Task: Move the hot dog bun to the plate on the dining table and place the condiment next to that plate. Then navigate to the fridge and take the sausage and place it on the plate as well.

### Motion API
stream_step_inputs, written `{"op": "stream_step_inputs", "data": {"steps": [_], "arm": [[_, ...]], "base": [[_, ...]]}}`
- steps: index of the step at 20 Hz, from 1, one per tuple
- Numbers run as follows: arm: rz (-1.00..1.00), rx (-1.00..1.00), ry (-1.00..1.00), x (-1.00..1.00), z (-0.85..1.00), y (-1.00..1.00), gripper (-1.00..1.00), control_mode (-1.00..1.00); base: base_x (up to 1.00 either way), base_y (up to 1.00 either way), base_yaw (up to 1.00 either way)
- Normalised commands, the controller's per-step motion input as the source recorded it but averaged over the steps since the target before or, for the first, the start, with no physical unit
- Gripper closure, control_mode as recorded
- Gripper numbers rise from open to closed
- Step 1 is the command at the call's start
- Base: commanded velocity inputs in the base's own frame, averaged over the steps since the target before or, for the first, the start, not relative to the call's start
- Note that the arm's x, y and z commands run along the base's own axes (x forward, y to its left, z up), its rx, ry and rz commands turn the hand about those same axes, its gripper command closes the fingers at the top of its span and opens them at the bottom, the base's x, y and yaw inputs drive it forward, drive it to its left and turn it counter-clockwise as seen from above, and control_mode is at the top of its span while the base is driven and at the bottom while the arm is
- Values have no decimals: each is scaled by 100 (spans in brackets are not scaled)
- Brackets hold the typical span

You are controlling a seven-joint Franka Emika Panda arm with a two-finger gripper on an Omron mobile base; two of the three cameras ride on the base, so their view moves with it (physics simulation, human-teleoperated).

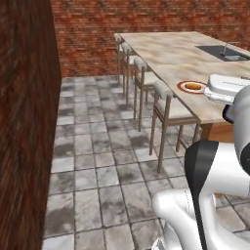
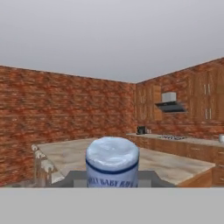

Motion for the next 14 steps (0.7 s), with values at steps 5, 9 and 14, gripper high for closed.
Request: {"op": "stream_step_inputs", "data": {"steps": [5,9,14], "arm": [[0,0,0,0,0,0,100,100],[0,0,0,0,0,0,100,100],[0,0,0,0,0,0,100,100]], "base": [[58,36,-53],[47,31,-50],[36,23,-45]]}}
